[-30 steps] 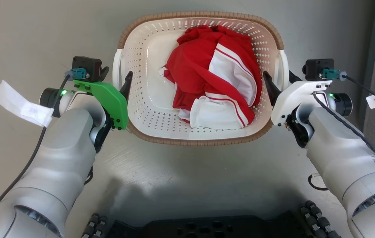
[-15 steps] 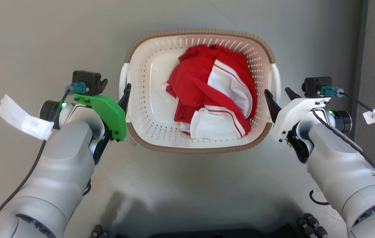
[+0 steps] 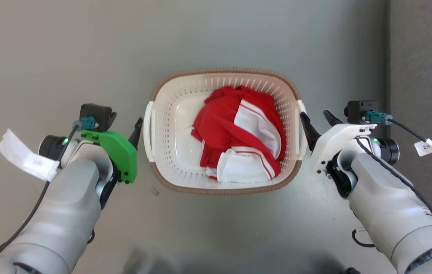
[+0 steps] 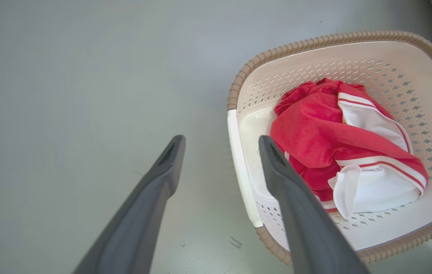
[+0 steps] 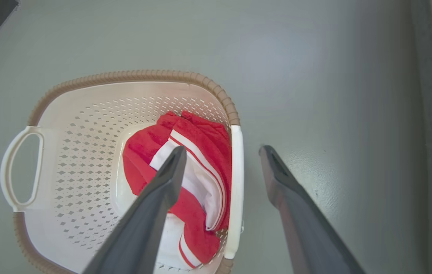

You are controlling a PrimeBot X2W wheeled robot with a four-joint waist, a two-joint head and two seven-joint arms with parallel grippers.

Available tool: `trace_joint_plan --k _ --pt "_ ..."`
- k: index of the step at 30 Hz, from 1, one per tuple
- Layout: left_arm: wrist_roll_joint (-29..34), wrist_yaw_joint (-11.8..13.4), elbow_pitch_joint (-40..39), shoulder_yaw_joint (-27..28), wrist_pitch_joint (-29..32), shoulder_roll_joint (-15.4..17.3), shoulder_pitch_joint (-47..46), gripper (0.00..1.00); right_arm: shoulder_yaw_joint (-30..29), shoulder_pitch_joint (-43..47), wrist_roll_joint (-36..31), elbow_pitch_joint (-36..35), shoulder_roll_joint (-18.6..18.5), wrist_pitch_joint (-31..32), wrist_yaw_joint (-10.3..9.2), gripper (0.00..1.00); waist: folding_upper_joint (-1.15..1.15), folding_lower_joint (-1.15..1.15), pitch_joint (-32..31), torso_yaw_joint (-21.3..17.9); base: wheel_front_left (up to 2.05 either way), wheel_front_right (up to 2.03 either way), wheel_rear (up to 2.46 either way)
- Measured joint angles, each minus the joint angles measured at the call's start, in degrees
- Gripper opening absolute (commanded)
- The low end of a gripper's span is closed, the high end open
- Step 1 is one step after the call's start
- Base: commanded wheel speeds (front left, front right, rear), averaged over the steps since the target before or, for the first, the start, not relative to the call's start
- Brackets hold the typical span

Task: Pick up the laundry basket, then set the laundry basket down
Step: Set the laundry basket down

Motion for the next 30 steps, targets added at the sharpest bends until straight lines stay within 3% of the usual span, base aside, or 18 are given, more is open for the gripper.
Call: trace_joint_plan --k 14,30 --pt "3.36 3.49 -10.91 6.05 0.0 2.47 4.27 1.0 -3.01 6.37 -0.4 -6.79 -0.49 -0.16 -1.03 1.0 0.0 0.0 -9.23 -1.12 0.0 0.0 0.0" --pt "8.14 9.15 -25.13 14.67 -0.01 4.83 13.71 1.0 -6.19 13.06 -5.22 -18.96 -2.47 -0.18 -4.47 1.0 0.0 0.0 -19.26 -2.1 0.0 0.0 0.0"
